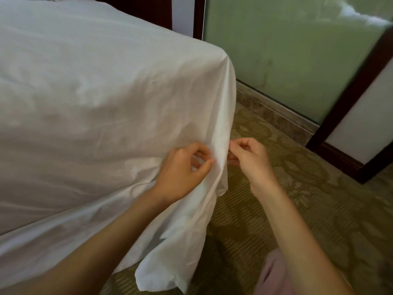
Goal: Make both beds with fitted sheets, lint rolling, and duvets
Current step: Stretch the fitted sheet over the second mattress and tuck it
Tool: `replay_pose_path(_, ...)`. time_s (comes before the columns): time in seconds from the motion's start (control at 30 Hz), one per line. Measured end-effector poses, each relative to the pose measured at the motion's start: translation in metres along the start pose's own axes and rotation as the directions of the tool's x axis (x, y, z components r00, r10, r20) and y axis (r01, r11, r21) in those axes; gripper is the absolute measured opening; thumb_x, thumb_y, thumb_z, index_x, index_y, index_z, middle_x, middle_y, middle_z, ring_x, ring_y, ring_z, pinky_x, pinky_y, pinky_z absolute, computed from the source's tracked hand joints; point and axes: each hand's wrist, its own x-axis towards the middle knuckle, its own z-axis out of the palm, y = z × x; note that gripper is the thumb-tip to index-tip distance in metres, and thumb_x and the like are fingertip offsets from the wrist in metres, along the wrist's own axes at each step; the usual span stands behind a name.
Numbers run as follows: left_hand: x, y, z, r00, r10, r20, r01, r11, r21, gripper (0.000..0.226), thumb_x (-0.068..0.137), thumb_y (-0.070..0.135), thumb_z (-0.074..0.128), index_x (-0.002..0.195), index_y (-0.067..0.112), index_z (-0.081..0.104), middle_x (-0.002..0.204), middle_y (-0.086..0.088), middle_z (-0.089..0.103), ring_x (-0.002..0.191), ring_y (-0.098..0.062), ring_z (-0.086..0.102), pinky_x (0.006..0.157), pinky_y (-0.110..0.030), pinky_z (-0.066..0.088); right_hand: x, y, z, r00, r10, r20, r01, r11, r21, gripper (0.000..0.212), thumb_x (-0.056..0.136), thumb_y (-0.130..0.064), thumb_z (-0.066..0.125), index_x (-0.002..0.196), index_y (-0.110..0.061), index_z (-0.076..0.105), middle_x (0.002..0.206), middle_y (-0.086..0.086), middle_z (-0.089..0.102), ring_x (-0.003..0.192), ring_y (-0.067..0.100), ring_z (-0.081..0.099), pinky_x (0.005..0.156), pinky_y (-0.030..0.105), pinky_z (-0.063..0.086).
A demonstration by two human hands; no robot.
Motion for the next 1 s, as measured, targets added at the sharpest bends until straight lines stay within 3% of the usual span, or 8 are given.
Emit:
replay_pose_path(0.17,0.007,0.003,0.011,0.99,-0.054,-0.131,0.055,0.998,0.002,0.014,0.084,0.029,0.068,0.095,0.021,0.063,0.083,0.01,0.066,0.073,-0.005,0.064,0.071,-0.032,0.057,0.011,0.001,0.008,0.998,0.057,0.021,-0.057,0.998,-0.002,0.027,0.088,-0.031,0.064,0.11,-0.016,0.058,0.106,0.005,0.064,0.099,0.02,0.062,0.092,0.041,0.052)
replay_pose_path(0.3,0.008,0.004,0.009,0.989,-0.078,-0.123,0.069,0.995,-0.072,0.017,0.088,0.03,0.064,0.101,0.019,0.064,0.087,0.012,0.065,0.079,-0.001,0.063,0.071,-0.018,0.053,0.009,-0.002,0.016,0.99,0.04,0.137,-0.052,0.995,0.08,0.015,0.092,-0.026,0.06,0.095,-0.012,0.066,0.099,0.013,0.069,0.095,0.027,0.066,0.087,0.042,0.055)
replay_pose_path(0.43,0.014,0.006,0.009,0.979,-0.126,-0.158,0.098,0.98,-0.174,0.027,0.09,0.028,0.061,0.113,0.015,0.062,0.097,0.011,0.066,0.087,0.0,0.064,0.075,-0.013,0.052,0.01,-0.002,0.025,0.995,-0.101,0.015,0.101,0.995,-0.025,0.011,0.089,-0.022,0.062,0.08,-0.015,0.062,0.088,0.007,0.067,0.086,0.023,0.064,0.082,0.042,0.055)
replay_pose_path(0.53,0.015,0.003,0.013,0.98,-0.024,-0.197,0.012,0.998,-0.059,0.033,0.092,0.027,0.059,0.121,0.012,0.06,0.109,0.002,0.066,0.093,-0.008,0.063,0.082,-0.025,0.053,0.009,0.001,0.018,0.99,-0.102,-0.099,0.1,0.995,-0.024,0.02,0.089,-0.021,0.062,0.072,-0.017,0.053,0.078,0.003,0.06,0.073,0.019,0.057,0.07,0.038,0.049)
replay_pose_path(0.63,0.01,-0.001,0.021,0.965,0.168,-0.2,-0.132,0.974,0.186,0.043,0.094,0.024,0.053,0.134,0.011,0.049,0.133,-0.005,0.055,0.119,-0.015,0.053,0.102,-0.028,0.043,0.006,0.006,-0.003,0.984,-0.063,-0.168,0.065,0.998,0.007,0.021,0.091,-0.018,0.059,0.072,-0.019,0.048,0.077,0.004,0.057,0.069,0.016,0.052,0.063,0.032,0.044)
replay_pose_path(0.8,0.013,0.0,0.032,0.901,0.418,0.118,-0.422,0.777,0.468,0.066,0.096,0.027,0.044,0.153,0.018,0.01,0.16,0.0,0.002,0.148,-0.016,0.004,0.114,-0.037,0.022,0.003,0.002,-0.042,0.912,-0.326,-0.247,0.237,0.914,-0.33,0.022,0.092,-0.018,0.058,0.074,-0.022,0.046,0.068,-0.005,0.051,0.062,0.012,0.048,0.062,0.028,0.039)
replay_pose_path(0.9,0.023,-0.004,0.043,0.884,0.337,0.324,-0.464,0.714,0.524,0.064,0.098,0.038,0.032,0.152,0.023,0.002,0.159,0.005,-0.009,0.147,-0.015,-0.005,0.116,-0.045,0.018,0.001,0.0,-0.053,0.875,-0.427,-0.229,0.304,0.852,-0.426,0.013,0.093,-0.018,0.056,0.083,-0.015,0.048,0.067,-0.008,0.05,0.061,0.011,0.047,0.058,0.02,0.037)
replay_pose_path(1.0,0.032,-0.008,0.052,0.889,0.289,0.356,-0.447,0.715,0.537,0.07,0.098,0.036,0.036,0.151,0.024,-0.007,0.157,0.008,-0.019,0.146,-0.014,-0.014,0.118,-0.038,0.007,-0.003,0.001,-0.054,0.859,-0.483,-0.171,0.373,0.818,-0.438,0.013,0.094,-0.017,0.057,0.084,-0.018,0.048,0.063,-0.008,0.048,0.053,0.003,0.044,0.049,0.01,0.034)
